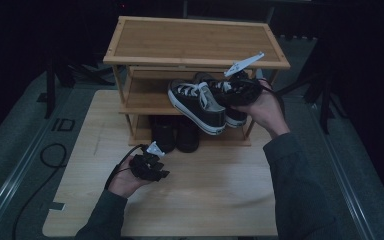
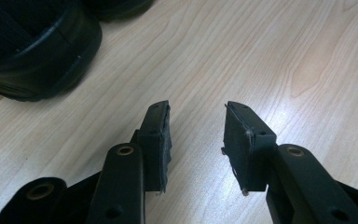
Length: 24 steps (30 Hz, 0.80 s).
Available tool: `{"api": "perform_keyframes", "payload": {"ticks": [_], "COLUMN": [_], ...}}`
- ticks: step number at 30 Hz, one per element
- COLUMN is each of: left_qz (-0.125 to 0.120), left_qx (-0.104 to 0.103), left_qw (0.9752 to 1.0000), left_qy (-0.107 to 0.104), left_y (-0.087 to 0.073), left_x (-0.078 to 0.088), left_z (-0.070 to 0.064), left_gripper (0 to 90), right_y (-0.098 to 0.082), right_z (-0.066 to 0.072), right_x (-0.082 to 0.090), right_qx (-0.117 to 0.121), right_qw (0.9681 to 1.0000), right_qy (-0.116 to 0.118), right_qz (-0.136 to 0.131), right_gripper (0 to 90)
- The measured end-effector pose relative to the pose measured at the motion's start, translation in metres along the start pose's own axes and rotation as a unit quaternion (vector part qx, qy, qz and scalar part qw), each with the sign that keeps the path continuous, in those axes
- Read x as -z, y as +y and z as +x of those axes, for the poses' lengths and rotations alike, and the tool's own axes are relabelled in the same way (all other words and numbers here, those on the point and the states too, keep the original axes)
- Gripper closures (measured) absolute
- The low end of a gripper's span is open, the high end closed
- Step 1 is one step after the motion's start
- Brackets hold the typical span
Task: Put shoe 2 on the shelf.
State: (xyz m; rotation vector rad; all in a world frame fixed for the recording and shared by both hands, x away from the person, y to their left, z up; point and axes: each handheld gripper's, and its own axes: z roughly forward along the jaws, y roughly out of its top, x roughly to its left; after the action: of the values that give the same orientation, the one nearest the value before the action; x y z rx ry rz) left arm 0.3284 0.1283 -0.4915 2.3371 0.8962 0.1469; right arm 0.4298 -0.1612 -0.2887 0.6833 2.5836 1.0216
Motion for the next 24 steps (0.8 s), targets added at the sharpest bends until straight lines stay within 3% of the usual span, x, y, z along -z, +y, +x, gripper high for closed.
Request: {"api": "perform_keyframes", "payload": {"ticks": [4, 14, 18, 24], "left_qz": [-0.016, -0.025, -0.033, -0.033], "left_qx": [0.007, 0.005, 0.013, 0.005], "left_qw": [0.9998, 0.9997, 0.9994, 0.9994], "left_qy": [-0.008, -0.003, -0.001, 0.0], "left_y": [0.004, 0.016, 0.021, 0.029], "left_x": [0.01, 0.024, 0.029, 0.036], "left_z": [0.005, 0.008, 0.013, 0.013], "left_gripper": [63.3, 63.6, 63.8, 66.7], "right_y": [0.0, -0.009, -0.01, -0.012], "right_z": [0.0, -0.003, 0.002, 0.004], "right_x": [0.004, 0.012, 0.016, 0.022], "right_qx": [0.003, -0.007, 0.003, 0.011], "right_qw": [0.9999, 0.9976, 0.9966, 0.9948], "right_qy": [0.009, 0.049, 0.06, 0.075], "right_qz": [-0.012, -0.049, -0.056, -0.068], "right_gripper": [89.7, 90.0, 90.0, 90.0]}}
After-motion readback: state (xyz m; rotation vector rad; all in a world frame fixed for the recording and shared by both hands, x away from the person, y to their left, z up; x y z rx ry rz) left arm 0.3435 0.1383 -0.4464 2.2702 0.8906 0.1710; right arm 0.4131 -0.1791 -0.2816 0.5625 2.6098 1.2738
